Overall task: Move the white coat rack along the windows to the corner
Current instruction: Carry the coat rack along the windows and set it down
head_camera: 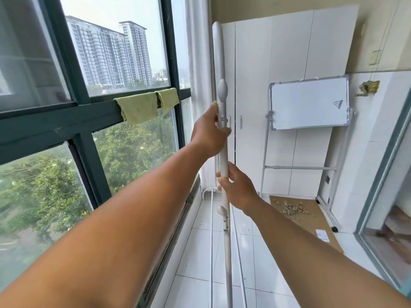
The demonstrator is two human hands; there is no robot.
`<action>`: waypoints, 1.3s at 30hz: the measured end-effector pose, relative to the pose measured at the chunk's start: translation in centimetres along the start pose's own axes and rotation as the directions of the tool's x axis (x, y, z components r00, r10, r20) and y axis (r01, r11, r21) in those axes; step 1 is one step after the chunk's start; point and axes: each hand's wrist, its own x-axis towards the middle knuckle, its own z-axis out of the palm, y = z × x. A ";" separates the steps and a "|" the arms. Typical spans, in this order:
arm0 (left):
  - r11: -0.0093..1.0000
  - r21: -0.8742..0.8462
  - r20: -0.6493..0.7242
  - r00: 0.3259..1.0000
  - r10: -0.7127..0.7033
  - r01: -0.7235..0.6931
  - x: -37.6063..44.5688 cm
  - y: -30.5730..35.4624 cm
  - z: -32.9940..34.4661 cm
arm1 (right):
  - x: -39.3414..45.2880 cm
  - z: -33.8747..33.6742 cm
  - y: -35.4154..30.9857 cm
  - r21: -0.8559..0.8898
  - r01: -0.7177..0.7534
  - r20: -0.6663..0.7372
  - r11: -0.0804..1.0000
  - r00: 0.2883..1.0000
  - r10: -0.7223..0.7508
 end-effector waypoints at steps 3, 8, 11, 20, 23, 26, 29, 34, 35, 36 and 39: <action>1.000 -0.020 0.008 1.000 0.010 -0.010 0.1 -0.3 0.1 | 0.4 -0.4 0.6 0.012 0.029 0.033 1.000 0.999 -0.029; 0.998 -0.034 -0.002 0.998 -0.057 0.057 -0.7 0.0 0.5 | 0.5 -0.9 0.7 0.009 0.022 0.113 1.000 0.993 -0.023; 0.997 -0.012 -0.006 0.997 -0.075 0.075 -0.8 0.2 0.2 | 0.4 -0.7 0.4 0.021 0.019 0.122 1.000 0.992 -0.021; 0.997 0.022 0.012 0.997 -0.073 0.072 -0.5 -0.6 -1.1 | 0.4 0.9 -0.3 0.031 0.004 0.083 1.000 0.997 -0.007; 0.997 0.041 0.017 0.998 -0.067 0.067 -0.3 -1.4 -2.4 | 0.5 2.4 -0.9 0.030 -0.005 0.069 1.000 0.998 0.003; 0.997 0.049 0.027 0.998 -0.058 0.057 -0.4 -2.5 -4.4 | 0.6 4.6 -1.8 0.025 -0.004 0.059 1.000 0.998 0.002; 0.995 0.050 0.034 0.996 -0.083 0.081 -0.3 -3.7 -6.6 | 0.8 7.0 -2.9 0.027 -0.006 0.051 1.000 0.999 0.004; 0.995 0.050 0.036 0.995 -0.091 0.089 0.2 -6.2 -10.5 | 1.2 11.4 -4.6 0.014 -0.007 0.030 1.000 1.000 0.007; 0.995 0.050 0.041 0.995 -0.088 0.086 0.3 -6.7 -11.4 | 1.4 12.3 -5.1 0.015 -0.007 0.023 1.000 1.000 0.007; 0.995 0.051 0.045 0.995 -0.084 0.082 0.4 -7.1 -12.1 | 1.4 13.0 -5.3 0.014 -0.006 0.022 1.000 1.000 0.006; 0.996 0.058 0.050 0.996 -0.073 0.071 0.8 -8.6 -14.3 | 1.7 15.5 -6.3 0.001 0.002 0.016 1.000 1.000 -0.002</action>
